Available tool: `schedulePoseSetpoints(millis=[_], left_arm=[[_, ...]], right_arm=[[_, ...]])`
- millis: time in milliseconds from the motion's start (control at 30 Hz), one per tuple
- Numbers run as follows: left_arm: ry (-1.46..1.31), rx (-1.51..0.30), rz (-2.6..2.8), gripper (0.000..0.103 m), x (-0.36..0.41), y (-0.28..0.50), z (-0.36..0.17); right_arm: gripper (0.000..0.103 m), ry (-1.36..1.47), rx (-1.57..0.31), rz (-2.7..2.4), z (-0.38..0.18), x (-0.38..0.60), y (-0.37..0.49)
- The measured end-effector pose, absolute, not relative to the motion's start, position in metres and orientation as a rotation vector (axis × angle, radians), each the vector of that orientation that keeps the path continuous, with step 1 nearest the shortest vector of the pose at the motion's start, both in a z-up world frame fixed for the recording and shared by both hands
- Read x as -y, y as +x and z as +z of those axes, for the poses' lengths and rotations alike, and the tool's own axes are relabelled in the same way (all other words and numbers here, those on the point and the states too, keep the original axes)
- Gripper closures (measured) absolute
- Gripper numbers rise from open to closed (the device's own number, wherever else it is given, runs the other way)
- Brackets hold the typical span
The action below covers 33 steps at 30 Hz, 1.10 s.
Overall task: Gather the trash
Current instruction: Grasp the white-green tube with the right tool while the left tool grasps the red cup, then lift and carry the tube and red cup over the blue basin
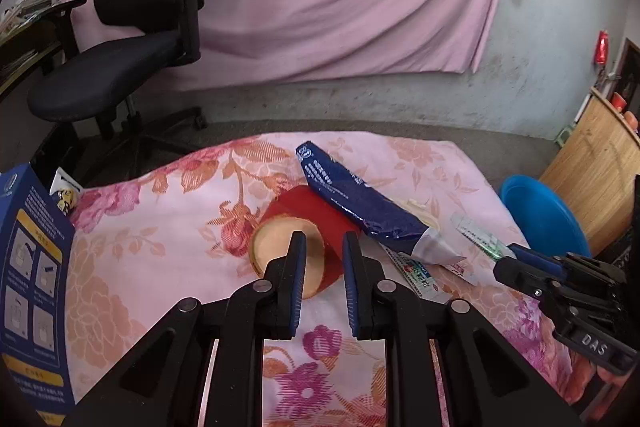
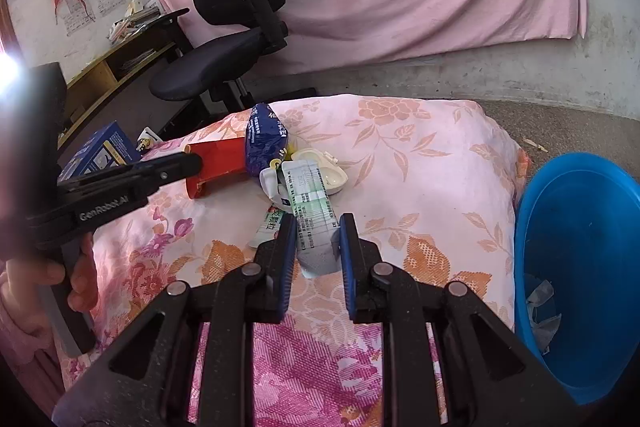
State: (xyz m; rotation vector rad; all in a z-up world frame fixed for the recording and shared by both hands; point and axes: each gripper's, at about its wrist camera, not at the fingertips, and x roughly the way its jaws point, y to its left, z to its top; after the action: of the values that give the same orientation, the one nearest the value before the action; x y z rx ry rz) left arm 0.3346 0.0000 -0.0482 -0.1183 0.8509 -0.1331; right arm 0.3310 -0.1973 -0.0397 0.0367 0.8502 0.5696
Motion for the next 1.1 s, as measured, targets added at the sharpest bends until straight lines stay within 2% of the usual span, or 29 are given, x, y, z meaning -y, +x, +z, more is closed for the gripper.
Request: schedulePoseSetpoints(millis=[167, 267, 400, 733, 833, 1100], left_arm=[[-0.122, -0.884, -0.079, 0.089, 0.004, 0.338, -0.055], [-0.098, -0.877, -0.07, 0.095, 0.002, 0.336, -0.057], [-0.078, -0.863, -0.077, 0.096, 0.003, 0.329, -0.059], [-0.088, -0.799, -0.039, 0.097, -0.009, 0.291, -0.052], [-0.113, -0.751, -0.031, 0.103, -0.015, 0.274, -0.044], [-0.037, -0.653, -0.05, 0.103, -0.001, 0.244, -0.021]], right_arm=[[0.059, 0.032, -0.85, 0.569, -0.04, 0.197, 0.331], [0.059, 0.032, -0.849, 0.57, -0.039, 0.197, 0.331], [0.059, 0.026, -0.841, 0.58, -0.039, 0.196, 0.33], [0.059, 0.021, -0.774, 0.594, -0.029, 0.196, 0.319], [0.059, 0.018, -0.743, 0.598, -0.024, 0.195, 0.314], [0.059, -0.009, -0.652, 0.598, -0.011, 0.19, 0.297]])
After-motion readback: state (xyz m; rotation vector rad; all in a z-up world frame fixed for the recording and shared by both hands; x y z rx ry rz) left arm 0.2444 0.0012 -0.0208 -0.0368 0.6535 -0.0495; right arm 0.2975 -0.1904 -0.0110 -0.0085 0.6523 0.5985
